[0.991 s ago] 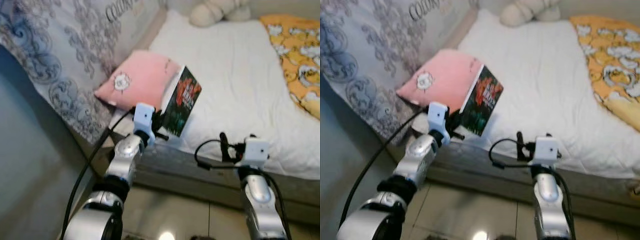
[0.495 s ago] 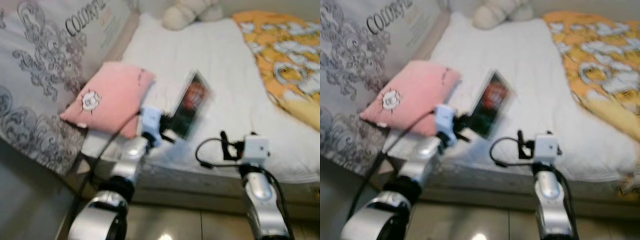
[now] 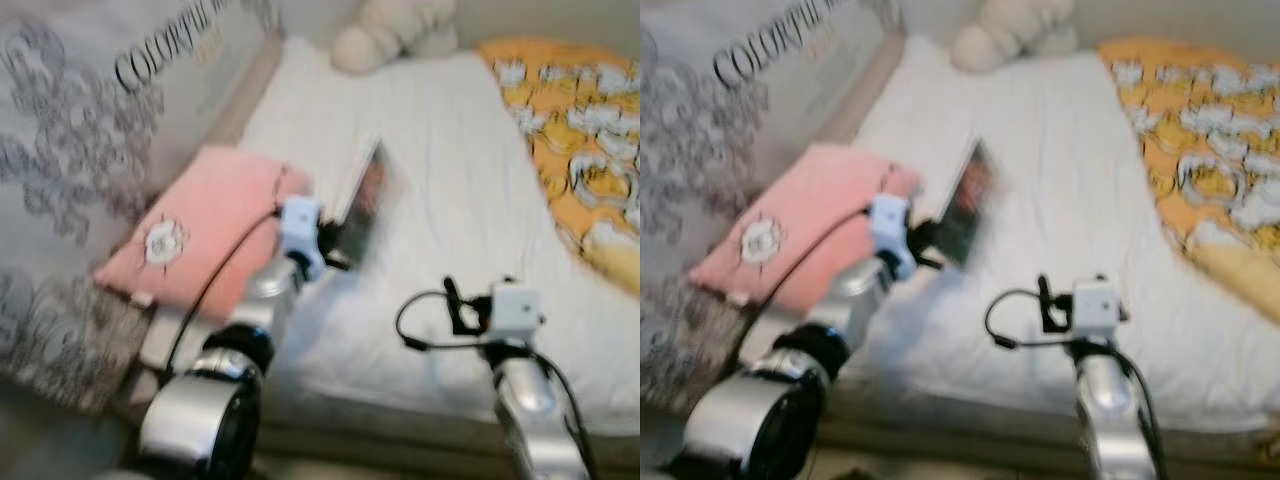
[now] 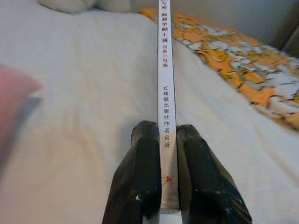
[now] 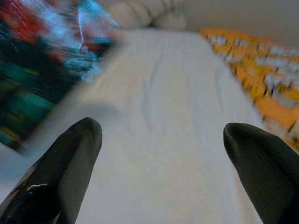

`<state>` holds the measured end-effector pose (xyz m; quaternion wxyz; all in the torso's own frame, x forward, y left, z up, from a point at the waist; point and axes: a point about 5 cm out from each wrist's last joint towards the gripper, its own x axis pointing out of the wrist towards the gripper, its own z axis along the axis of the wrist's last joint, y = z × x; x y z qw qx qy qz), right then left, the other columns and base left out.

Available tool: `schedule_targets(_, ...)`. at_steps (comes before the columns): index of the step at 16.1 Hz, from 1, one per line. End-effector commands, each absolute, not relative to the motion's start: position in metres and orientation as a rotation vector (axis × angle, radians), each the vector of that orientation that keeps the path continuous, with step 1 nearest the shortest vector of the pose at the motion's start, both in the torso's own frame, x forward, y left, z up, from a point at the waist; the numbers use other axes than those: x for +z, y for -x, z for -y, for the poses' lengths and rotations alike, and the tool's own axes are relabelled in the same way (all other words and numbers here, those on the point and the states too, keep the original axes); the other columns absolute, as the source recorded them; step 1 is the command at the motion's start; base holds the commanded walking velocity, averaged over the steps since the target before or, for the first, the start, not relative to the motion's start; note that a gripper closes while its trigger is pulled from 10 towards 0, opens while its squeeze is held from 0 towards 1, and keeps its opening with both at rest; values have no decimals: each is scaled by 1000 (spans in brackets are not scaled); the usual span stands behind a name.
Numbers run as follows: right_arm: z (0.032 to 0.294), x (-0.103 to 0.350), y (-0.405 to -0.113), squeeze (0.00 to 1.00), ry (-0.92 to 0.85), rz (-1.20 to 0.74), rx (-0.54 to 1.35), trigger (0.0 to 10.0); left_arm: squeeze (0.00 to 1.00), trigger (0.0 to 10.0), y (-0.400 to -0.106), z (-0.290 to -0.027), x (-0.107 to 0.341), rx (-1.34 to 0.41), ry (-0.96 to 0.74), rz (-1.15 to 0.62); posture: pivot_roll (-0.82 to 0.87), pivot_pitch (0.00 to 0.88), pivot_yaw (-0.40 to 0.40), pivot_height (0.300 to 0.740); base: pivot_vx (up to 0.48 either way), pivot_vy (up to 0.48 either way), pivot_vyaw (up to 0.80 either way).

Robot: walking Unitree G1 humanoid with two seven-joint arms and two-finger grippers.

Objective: Clean up the room

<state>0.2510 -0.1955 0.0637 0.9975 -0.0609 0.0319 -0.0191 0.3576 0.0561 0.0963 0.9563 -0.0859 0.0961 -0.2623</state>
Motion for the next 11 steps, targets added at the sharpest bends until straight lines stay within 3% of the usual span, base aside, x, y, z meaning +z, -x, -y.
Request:
schedule_targets(1,188,71,-254,12,111,-41,-10,10000,0,0,-368,-68,110,-470,205,-149,-96,0,-27,740,480,0,0)
schedule_targets(2,193,74,-247,8,134,-57,4,10000,0,8549,-373,-72,111,-391,286,-189,-136,0,-72,740,0,0,0)
schedule_targets(3,203,77,-236,8,158,-77,15,10000,0,10000,-372,-71,103,-350,395,-277,-165,0,-106,740,0,0,0)
schedule_targets(4,206,77,-228,8,179,-109,37,10000,0,10000,-363,-80,80,-244,525,-410,-183,0,-127,740,0,0,0)
schedule_targets(5,210,76,-219,4,193,-133,54,10000,0,10000,-353,-87,61,-177,548,-501,-214,14,-156,740,0,0,0)
schedule_targets(9,211,76,-204,8,202,-189,75,10000,0,10000,-328,-109,23,-99,464,-681,-214,22,-159,740,0,0,0)
schedule_targets(11,208,76,-204,8,194,-202,79,10000,0,10000,-325,-137,19,-43,402,-705,-196,15,-155,740,0,0,0)
